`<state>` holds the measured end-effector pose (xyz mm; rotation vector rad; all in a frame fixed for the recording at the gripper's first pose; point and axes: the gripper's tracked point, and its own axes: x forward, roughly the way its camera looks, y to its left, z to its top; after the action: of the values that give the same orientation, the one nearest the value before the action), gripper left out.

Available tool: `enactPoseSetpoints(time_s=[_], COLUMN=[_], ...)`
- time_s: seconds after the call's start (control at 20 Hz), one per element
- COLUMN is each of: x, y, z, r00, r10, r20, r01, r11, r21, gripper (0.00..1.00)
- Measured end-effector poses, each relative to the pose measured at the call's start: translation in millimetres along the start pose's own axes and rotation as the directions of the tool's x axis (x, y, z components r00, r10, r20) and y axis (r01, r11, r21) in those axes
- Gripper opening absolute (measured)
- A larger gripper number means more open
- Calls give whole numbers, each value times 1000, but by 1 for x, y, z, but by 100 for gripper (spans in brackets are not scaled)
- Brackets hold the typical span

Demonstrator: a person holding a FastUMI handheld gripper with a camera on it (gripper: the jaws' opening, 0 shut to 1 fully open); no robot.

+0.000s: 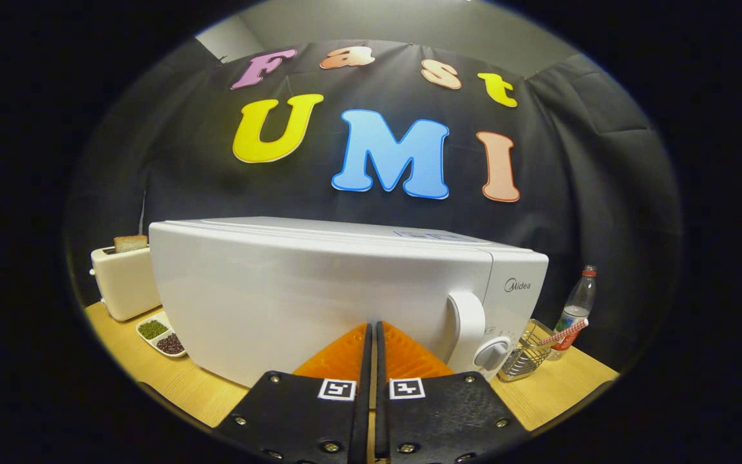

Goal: Open the microwave, put the food inside, and close the microwave door.

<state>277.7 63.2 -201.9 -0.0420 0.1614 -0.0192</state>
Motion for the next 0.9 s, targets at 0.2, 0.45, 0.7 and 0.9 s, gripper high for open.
enactPoseSetpoints(time_s=[0.2,0.45,0.7,0.9], x=[-43,-114,-172,-187], y=[3,-7,-60,-136], z=[13,34,45,23], r00=[993,973,969,980], r10=[115,226,221,162], r20=[17,48,107,117], r01=[-116,-230,-222,-162], r11=[993,966,975,987], r21=[30,115,-4,-13], gripper=[5,5,5,5])
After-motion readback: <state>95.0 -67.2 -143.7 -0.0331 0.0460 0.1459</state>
